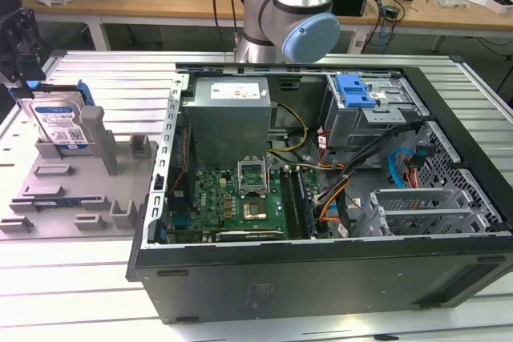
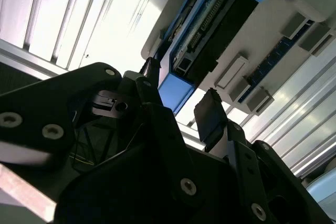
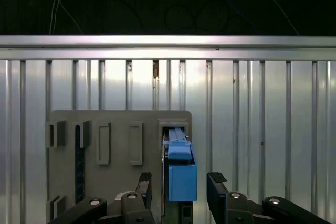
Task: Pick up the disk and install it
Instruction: 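Pick up the disk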
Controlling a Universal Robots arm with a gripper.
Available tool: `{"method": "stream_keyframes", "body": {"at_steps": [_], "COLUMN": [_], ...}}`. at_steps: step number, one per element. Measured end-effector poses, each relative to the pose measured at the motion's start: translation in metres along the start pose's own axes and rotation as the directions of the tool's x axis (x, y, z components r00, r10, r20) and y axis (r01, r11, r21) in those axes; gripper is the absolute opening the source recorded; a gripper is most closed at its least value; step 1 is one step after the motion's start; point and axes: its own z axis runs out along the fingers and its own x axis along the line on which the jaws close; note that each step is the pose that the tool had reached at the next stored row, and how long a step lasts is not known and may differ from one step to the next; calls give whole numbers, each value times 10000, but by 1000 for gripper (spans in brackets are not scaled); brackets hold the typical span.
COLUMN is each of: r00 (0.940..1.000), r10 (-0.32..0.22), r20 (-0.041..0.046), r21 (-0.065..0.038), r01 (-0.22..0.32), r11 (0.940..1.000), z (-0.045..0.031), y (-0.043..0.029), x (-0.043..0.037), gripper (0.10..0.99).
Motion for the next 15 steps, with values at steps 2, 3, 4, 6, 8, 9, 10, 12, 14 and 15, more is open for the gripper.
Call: {"method": "stream_keyframes", "body": {"at_steps": [2, 3, 4, 6, 8, 9, 10, 12, 14, 15], "r00": [10000, 10000, 10000, 10000, 10000, 10000, 10000, 10000, 10000, 10000], "r10": [0, 0, 0, 0, 0, 1, 0, 0, 0, 0], "r20": [0, 0, 0, 0, 0, 0, 0, 0, 0, 0], "r21": [0, 1, 1, -1, -1, -1, 0, 1, 0, 0], "r01": [0, 0, 0, 0, 0, -1, 0, 0, 0, 0], "r11": [10000, 10000, 10000, 10000, 10000, 10000, 10000, 10000, 10000, 10000], "z": [14, 20, 27, 39, 49, 59, 63, 73, 83, 88], "y": [2, 2, 3, 6, 10, 14, 17, 20, 21, 20], "x": [0, 0, 0, 0, -1, -1, -1, -1, -1, -1], "gripper": [541, 541, 541, 541, 541, 541, 541, 541, 541, 541]}}
